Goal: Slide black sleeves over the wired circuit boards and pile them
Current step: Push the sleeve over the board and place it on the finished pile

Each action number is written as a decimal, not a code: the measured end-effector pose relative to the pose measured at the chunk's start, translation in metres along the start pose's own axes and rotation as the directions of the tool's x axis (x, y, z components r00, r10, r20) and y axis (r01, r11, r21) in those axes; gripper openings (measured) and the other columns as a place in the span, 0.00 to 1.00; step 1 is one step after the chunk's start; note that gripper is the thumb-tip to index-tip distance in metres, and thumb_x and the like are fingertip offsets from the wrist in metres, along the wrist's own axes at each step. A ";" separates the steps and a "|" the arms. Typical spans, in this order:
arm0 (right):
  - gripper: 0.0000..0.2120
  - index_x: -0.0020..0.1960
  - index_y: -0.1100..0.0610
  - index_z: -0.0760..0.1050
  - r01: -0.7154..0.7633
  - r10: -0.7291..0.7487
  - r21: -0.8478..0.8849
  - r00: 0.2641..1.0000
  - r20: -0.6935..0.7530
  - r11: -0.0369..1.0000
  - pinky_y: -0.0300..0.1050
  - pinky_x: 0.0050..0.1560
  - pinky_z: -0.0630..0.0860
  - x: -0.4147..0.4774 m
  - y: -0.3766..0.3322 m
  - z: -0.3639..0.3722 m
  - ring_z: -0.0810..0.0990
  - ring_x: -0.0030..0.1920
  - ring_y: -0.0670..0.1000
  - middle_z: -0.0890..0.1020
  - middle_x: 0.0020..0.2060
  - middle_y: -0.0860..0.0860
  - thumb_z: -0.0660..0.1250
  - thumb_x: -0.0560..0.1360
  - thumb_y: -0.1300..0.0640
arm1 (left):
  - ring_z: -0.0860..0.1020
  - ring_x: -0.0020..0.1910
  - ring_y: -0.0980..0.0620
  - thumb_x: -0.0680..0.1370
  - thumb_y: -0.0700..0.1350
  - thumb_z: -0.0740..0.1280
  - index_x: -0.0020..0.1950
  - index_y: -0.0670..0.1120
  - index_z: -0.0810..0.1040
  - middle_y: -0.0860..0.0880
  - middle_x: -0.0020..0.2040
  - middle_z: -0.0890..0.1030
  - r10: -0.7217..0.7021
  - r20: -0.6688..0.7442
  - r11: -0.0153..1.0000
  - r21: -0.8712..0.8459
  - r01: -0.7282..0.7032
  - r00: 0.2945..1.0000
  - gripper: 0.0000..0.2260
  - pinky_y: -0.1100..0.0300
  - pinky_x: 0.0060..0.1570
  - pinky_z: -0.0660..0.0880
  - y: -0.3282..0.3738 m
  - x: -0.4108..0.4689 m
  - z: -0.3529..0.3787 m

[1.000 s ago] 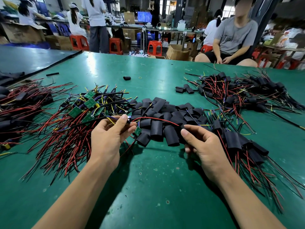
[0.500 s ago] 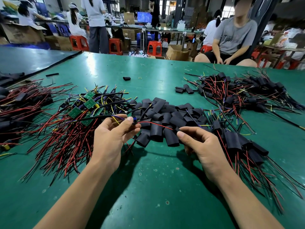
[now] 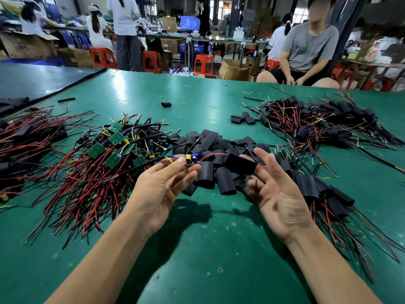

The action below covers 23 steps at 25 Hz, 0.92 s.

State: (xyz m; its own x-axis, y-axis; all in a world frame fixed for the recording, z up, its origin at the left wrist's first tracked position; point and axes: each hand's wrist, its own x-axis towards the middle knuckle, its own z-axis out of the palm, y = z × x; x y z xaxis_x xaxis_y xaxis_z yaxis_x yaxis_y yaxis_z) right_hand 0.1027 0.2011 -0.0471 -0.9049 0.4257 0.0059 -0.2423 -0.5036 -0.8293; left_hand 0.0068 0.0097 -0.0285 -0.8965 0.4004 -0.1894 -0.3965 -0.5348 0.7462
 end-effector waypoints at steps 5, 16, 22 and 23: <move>0.46 0.66 0.56 0.76 -0.138 0.130 0.080 0.987 0.089 0.987 0.40 0.39 0.79 -0.001 0.007 0.007 0.78 0.38 0.48 0.84 0.55 0.56 0.85 0.52 0.40 | 0.86 0.40 0.49 0.75 0.37 0.69 0.47 0.40 0.78 0.39 0.45 0.84 -0.047 0.014 0.996 -0.069 0.048 0.999 0.02 0.66 0.32 0.79 0.001 0.001 -0.001; 0.15 0.45 0.53 0.84 -0.025 0.016 -0.093 0.995 -0.098 0.995 0.37 0.29 0.67 -0.001 0.017 0.014 0.68 0.28 0.45 0.75 0.28 0.47 0.73 0.66 0.42 | 0.85 0.43 0.40 0.65 0.39 0.75 0.50 0.36 0.81 0.37 0.44 0.84 -0.107 0.189 0.971 0.231 0.062 0.976 0.16 0.59 0.38 0.81 -0.020 -0.004 -0.002; 0.16 0.39 0.51 0.80 0.153 -0.190 -0.413 0.981 -0.049 0.898 0.38 0.25 0.59 -0.008 0.026 0.014 0.61 0.25 0.45 0.73 0.25 0.44 0.76 0.66 0.39 | 0.85 0.40 0.42 0.65 0.36 0.75 0.45 0.37 0.84 0.38 0.42 0.84 -0.148 0.246 0.956 0.284 0.075 0.958 0.10 0.60 0.37 0.81 -0.023 -0.009 0.000; 0.16 0.39 0.51 0.79 0.159 -0.192 -0.422 0.981 -0.039 0.893 0.38 0.25 0.58 -0.008 0.026 0.014 0.61 0.25 0.45 0.72 0.25 0.43 0.76 0.66 0.38 | 0.85 0.40 0.43 0.65 0.37 0.75 0.44 0.38 0.84 0.38 0.42 0.84 -0.141 0.241 0.959 0.274 0.072 0.960 0.09 0.60 0.37 0.81 -0.023 -0.009 0.001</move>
State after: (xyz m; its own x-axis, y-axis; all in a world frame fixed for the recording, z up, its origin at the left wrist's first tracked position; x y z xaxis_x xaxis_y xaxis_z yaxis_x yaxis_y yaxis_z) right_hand 0.0988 0.1739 -0.0612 -0.8271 0.5433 0.1438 -0.2120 -0.0646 -0.9751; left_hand 0.0240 0.0190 -0.0430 -0.7573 0.6394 -0.1328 -0.3903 -0.2800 0.8771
